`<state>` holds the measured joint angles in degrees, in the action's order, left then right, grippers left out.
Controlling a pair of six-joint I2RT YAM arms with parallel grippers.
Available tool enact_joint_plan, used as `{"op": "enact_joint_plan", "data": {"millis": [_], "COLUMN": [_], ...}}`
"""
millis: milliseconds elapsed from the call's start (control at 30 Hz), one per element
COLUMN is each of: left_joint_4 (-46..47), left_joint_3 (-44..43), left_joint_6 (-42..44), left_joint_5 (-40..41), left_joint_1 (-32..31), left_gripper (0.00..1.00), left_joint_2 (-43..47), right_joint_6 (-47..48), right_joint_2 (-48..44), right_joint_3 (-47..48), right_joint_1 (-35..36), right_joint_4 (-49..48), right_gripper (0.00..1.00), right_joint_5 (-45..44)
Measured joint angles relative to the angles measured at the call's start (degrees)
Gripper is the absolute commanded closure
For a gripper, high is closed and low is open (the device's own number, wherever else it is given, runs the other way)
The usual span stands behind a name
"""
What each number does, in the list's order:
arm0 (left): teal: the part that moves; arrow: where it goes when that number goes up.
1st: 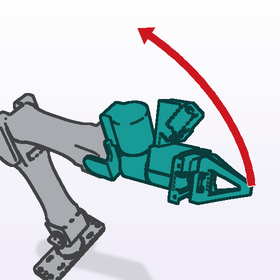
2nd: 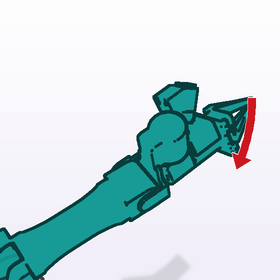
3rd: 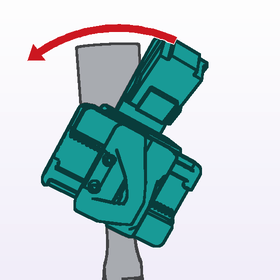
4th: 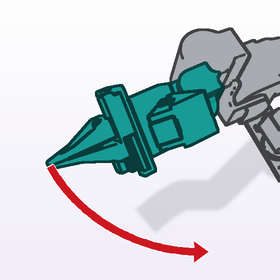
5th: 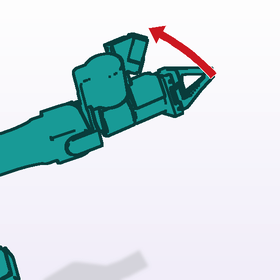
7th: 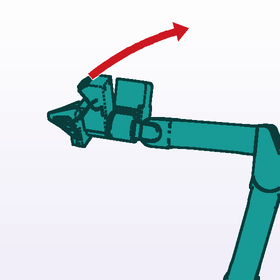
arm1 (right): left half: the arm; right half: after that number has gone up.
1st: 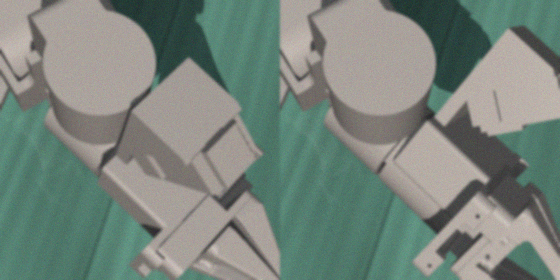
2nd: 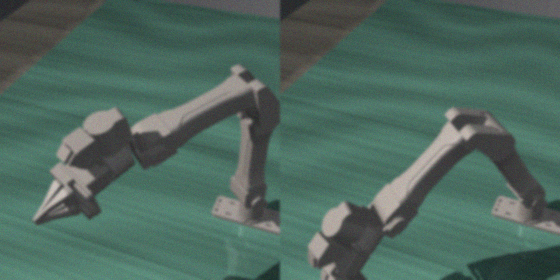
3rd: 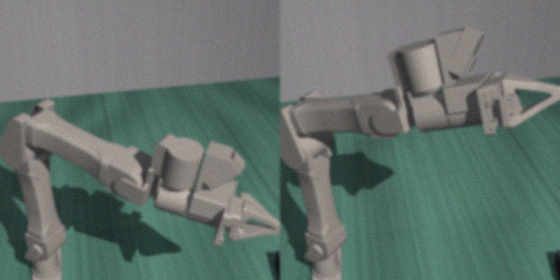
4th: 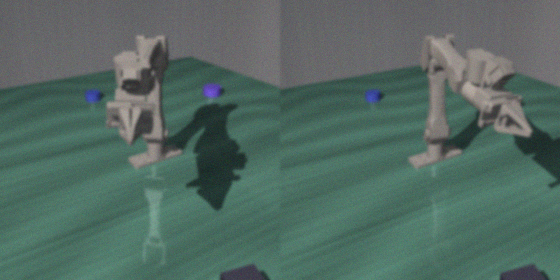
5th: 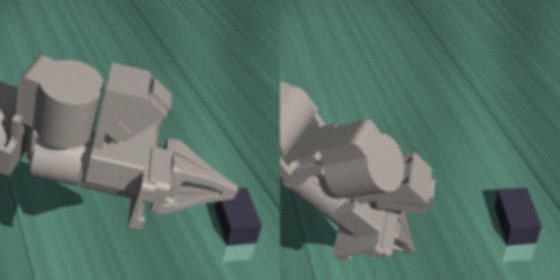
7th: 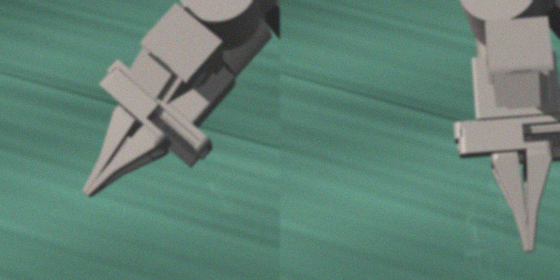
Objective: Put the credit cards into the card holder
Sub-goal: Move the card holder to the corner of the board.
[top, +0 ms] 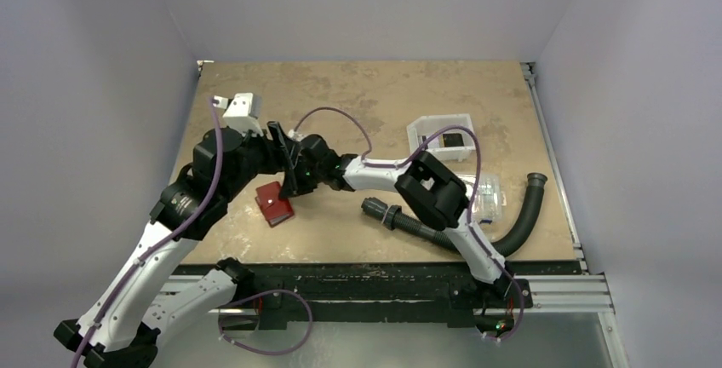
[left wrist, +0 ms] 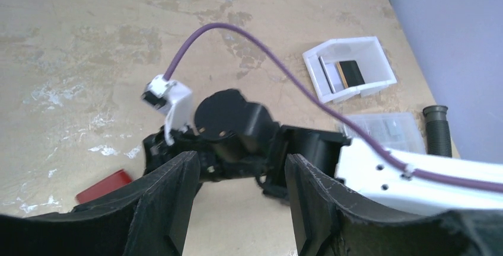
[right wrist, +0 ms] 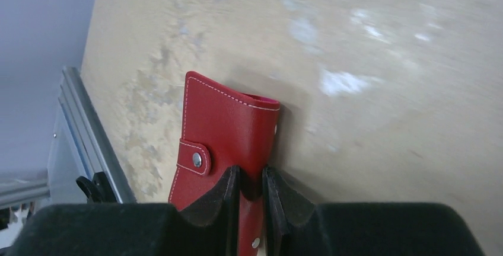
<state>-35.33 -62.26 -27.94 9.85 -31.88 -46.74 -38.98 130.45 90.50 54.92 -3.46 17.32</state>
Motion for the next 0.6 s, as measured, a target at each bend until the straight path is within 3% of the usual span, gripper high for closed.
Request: {"op": "enact_joint_plan", "data": {"millis": [267, 400, 600], "left_joint_4": [0.2, 0.6, 1.3], "left_joint_3": [-1.7, -2.2, -2.4], "left_joint_6": [-1.1, -1.6, -2.6], "left_joint_5": [4.5, 6.4, 8.0], "left_joint_1": [0.0, 0.0, 0.0], "left_gripper": [0.4, 0.4, 0.4], "left_joint_2": [4.9, 6.9, 7.0], "right_joint_6": [2.3, 1.7, 0.4], "right_joint_2": [11.3, 17.4, 15.7], "right_joint_3": [16.6, 24.8, 22.1], "right_joint_1": [5.4, 7.0, 6.8], "right_joint_4": [0.1, -1.0, -1.8], "right_gripper": [0.75, 0.65, 0.46], "right_joint_5": [4.7, 9.6, 14.4]}}
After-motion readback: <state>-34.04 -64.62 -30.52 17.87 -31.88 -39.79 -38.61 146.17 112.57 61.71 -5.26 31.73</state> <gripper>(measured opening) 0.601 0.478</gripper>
